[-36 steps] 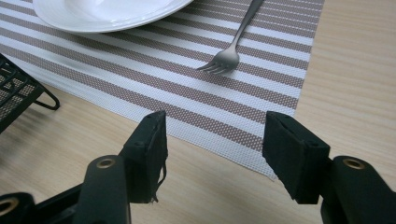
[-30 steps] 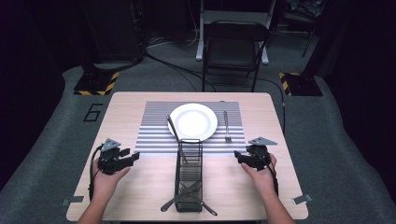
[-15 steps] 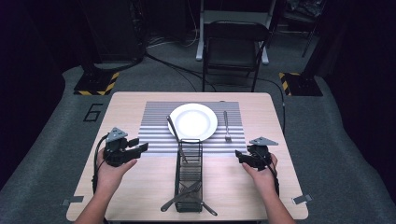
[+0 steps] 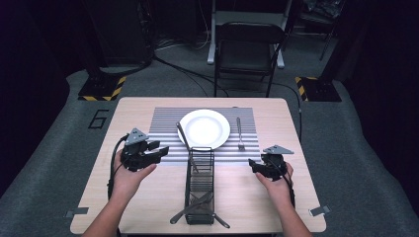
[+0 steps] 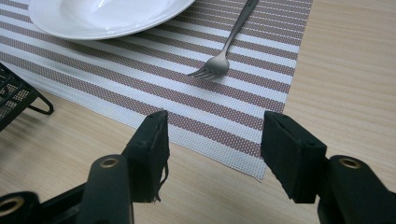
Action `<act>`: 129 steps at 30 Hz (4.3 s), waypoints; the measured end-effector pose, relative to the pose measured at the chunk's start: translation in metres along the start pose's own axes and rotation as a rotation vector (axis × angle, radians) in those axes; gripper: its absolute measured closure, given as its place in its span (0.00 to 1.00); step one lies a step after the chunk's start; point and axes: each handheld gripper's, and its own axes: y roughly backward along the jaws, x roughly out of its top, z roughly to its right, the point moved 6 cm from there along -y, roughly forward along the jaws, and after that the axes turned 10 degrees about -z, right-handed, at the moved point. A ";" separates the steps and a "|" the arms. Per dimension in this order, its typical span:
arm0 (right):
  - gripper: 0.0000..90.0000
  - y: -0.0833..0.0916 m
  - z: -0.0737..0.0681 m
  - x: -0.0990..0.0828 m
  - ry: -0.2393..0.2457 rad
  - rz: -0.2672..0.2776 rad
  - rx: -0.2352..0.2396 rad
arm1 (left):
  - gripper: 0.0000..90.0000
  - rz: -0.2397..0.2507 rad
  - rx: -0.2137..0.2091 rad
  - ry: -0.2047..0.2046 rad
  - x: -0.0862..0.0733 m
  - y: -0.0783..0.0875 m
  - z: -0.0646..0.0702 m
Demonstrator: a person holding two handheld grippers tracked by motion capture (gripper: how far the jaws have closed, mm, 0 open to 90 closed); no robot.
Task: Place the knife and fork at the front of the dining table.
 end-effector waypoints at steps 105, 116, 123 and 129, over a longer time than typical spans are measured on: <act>0.49 0.000 0.010 -0.001 -0.071 0.029 0.030 | 0.91 -0.028 -0.104 -0.124 0.029 -0.052 0.071; 0.49 -0.001 0.009 -0.001 -0.063 0.023 0.031 | 0.91 -0.012 -0.111 -0.111 0.037 -0.041 0.071; 0.49 -0.001 0.009 -0.002 -0.069 0.021 0.033 | 0.91 -0.006 -0.114 -0.098 0.044 -0.030 0.070; 0.49 -0.002 0.009 -0.002 -0.066 0.019 0.032 | 0.91 0.008 -0.120 -0.103 0.053 -0.018 0.071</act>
